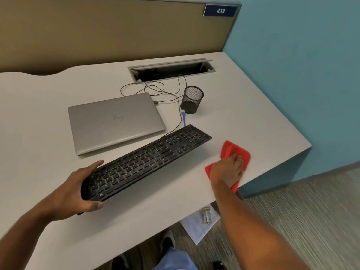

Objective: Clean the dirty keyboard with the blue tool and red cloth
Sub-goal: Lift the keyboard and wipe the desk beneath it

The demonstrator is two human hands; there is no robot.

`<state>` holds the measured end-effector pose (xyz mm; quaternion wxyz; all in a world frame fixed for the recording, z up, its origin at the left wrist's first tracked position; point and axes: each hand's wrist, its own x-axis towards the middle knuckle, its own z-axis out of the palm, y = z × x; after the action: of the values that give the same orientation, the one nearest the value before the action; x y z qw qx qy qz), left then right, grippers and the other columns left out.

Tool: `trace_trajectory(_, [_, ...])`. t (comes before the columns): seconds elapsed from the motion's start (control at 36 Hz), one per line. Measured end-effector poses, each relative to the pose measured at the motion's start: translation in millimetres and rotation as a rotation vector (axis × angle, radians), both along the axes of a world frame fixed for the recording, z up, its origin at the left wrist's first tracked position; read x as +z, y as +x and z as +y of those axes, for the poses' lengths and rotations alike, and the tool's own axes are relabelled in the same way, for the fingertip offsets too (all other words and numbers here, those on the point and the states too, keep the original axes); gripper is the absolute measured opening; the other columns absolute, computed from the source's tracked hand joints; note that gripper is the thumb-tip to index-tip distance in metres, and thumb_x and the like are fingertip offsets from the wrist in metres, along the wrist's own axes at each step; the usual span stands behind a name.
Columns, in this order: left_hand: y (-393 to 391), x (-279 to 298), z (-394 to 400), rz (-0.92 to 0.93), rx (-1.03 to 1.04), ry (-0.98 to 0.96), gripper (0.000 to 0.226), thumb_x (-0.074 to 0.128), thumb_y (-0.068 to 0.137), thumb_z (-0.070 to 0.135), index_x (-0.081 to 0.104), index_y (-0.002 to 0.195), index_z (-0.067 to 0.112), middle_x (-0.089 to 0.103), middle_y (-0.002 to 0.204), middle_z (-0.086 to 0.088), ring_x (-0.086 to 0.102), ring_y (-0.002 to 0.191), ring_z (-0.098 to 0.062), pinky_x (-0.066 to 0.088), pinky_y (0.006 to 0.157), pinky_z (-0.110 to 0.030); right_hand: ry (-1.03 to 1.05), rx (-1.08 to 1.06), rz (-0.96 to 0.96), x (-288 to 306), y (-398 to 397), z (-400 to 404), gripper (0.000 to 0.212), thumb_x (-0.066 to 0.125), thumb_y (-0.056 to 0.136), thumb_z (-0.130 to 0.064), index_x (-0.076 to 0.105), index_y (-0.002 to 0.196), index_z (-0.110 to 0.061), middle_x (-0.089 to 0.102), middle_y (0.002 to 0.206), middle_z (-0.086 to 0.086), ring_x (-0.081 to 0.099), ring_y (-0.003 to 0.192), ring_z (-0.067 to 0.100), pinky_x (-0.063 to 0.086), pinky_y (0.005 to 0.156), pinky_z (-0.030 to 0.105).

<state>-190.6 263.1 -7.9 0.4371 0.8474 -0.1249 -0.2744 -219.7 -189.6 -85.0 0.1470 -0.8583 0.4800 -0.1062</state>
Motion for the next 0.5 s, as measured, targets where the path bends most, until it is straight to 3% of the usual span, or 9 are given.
trace_trajectory(0.08, [1,-9,7,-0.024,-0.037,0.051,0.125,0.089,0.047,0.048,0.027,0.155,0.052,0.045,0.13,0.014,0.049,0.114,-0.012,0.062,0.056,-0.035,0.07,-0.115,-0.056,-2,-31,-10,0.057,0.038,0.101,-0.023,0.027,0.156,-0.012,0.024,0.163,0.01,0.018,0.151,0.033,0.018,0.12,0.061])
trace_trajectory(0.14, [2,-14,10,-0.06,-0.079,0.099,0.123,0.088,0.048,0.053,0.025,0.154,0.058,0.044,0.132,0.017,0.046,0.117,-0.004,0.064,0.068,-0.037,0.246,-0.273,-0.143,-8,-58,-17,0.054,0.037,0.098,-0.019,0.033,0.152,-0.014,0.035,0.157,0.012,0.038,0.143,0.035,0.038,0.109,0.063])
trace_trajectory(0.17, [2,-16,11,-0.074,-0.098,0.117,0.122,0.088,0.049,0.055,0.023,0.152,0.061,0.043,0.133,0.02,0.044,0.119,-0.001,0.064,0.072,-0.038,0.368,-0.371,-0.2,-12,-76,-24,0.048,0.039,0.094,-0.018,0.044,0.141,-0.012,0.052,0.141,0.016,0.061,0.122,0.03,0.056,0.09,0.056])
trace_trajectory(0.19, [3,-17,12,-0.08,-0.111,0.128,0.122,0.088,0.05,0.054,0.022,0.152,0.063,0.042,0.132,0.023,0.043,0.119,0.0,0.064,0.073,-0.038,0.523,-0.446,-0.237,-15,-96,-30,0.036,0.042,0.091,-0.016,0.054,0.124,-0.008,0.065,0.116,0.016,0.075,0.087,0.022,0.062,0.062,0.042])
trace_trajectory(0.25, [3,-19,14,-0.081,-0.131,0.146,0.122,0.089,0.053,0.052,0.02,0.152,0.064,0.04,0.132,0.026,0.041,0.12,0.0,0.064,0.072,-0.037,0.784,-0.518,-0.245,-16,-134,-37,0.017,0.048,0.091,-0.011,0.059,0.102,-0.006,0.065,0.087,0.011,0.066,0.045,0.01,0.052,0.038,0.026])
trace_trajectory(0.31, [4,-22,15,-0.09,-0.147,0.154,0.121,0.09,0.054,0.051,0.019,0.153,0.063,0.038,0.132,0.028,0.039,0.121,0.001,0.064,0.069,-0.034,0.811,-0.665,-0.369,-21,-159,-45,0.022,0.047,0.091,-0.005,0.055,0.108,-0.016,0.068,0.079,0.012,0.066,0.045,0.02,0.053,0.038,0.033])
trace_trajectory(0.36, [7,-23,16,-0.117,-0.176,0.171,0.121,0.089,0.056,0.052,0.018,0.154,0.061,0.036,0.132,0.029,0.037,0.121,0.001,0.064,0.067,-0.033,0.669,-0.797,-0.452,-19,-162,-50,0.03,0.04,0.088,-0.005,0.052,0.112,-0.02,0.07,0.078,0.014,0.069,0.056,0.032,0.057,0.045,0.044])
trace_trajectory(0.44, [10,-23,16,-0.156,-0.209,0.213,0.124,0.087,0.056,0.057,0.015,0.157,0.055,0.036,0.135,0.02,0.035,0.122,-0.003,0.062,0.07,-0.027,0.381,-0.657,-0.464,0,-145,-58,0.04,0.039,0.089,-0.014,0.054,0.126,-0.021,0.066,0.098,0.008,0.066,0.083,0.033,0.056,0.075,0.046])
trace_trajectory(0.5, [11,-24,16,-0.194,-0.238,0.243,0.126,0.085,0.057,0.062,0.012,0.159,0.053,0.034,0.139,0.016,0.034,0.124,-0.007,0.059,0.075,-0.023,0.223,-0.468,-0.473,20,-125,-63,0.037,0.04,0.096,-0.022,0.048,0.131,-0.03,0.065,0.108,0.004,0.066,0.092,0.032,0.055,0.086,0.052])
